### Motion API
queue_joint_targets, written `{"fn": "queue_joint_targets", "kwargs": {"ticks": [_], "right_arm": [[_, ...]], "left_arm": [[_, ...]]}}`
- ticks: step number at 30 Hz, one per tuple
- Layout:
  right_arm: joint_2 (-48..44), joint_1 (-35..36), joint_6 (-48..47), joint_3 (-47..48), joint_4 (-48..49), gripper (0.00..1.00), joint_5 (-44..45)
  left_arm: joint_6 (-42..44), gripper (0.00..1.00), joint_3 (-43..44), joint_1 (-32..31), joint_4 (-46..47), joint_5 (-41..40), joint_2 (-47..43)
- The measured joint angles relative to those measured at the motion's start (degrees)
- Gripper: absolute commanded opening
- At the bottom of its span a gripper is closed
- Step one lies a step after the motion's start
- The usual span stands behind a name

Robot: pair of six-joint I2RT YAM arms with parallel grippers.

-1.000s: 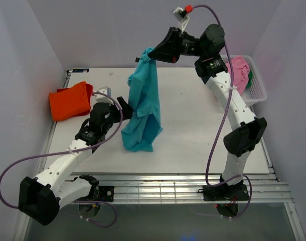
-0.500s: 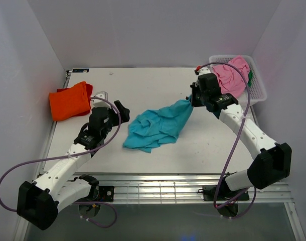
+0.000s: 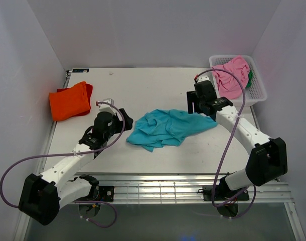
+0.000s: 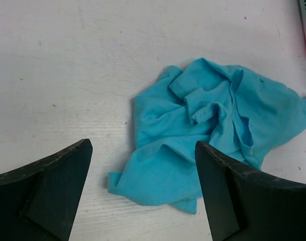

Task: Fold and stack the t-shirts
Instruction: Move the tshirt to the center of the board, then flatten out the tshirt

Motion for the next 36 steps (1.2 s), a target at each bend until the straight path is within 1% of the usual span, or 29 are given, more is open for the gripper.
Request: {"fn": "queue_joint_targets", "kwargs": {"ticks": [5, 8, 9, 14, 16, 21, 28, 36], "right_arm": [[0.74, 0.81, -2.82, 0.48, 5.27, 0.77, -12.28], [3.61, 1.84, -4.26, 2.01, 8.76, 0.73, -20.15], [4.46, 2.23, -4.55, 2.16, 9.66, 0.7, -21.66], [10.4, 5.49, -6.25, 2.8, 12.5, 0.65, -28.76], [12.92, 6.88, -6.97, 3.26, 13.2, 0.63, -30.53], [17.33, 10.51, -8.17, 3.96, 13.81, 0.61, -32.7], [19.32, 13.9, -10.38, 6.47, 14.12, 0.63, -34.29], [22.38, 15.26, -13.03, 9.46, 15.45, 0.64, -36.74]], "left_arm": [[-0.68, 0.94, -3.98, 0.0, 0.92, 1.11, -0.11], [-1.55, 0.94, -5.27, 0.0, 0.98, 1.33, -0.09], [-1.84, 0.94, -5.55, 0.0, 1.16, 1.55, -0.09], [-3.06, 0.94, -5.95, 0.0, 1.51, 2.8, 0.22], [-3.28, 0.94, -6.05, 0.0, 2.08, 3.3, 0.33], [-3.67, 0.94, -6.99, 0.0, 3.76, 4.2, 0.37], [-4.15, 0.94, -7.43, 0.0, 4.98, 4.96, 0.63], [-4.59, 0.94, -7.85, 0.0, 5.03, 5.38, 0.68]]}}
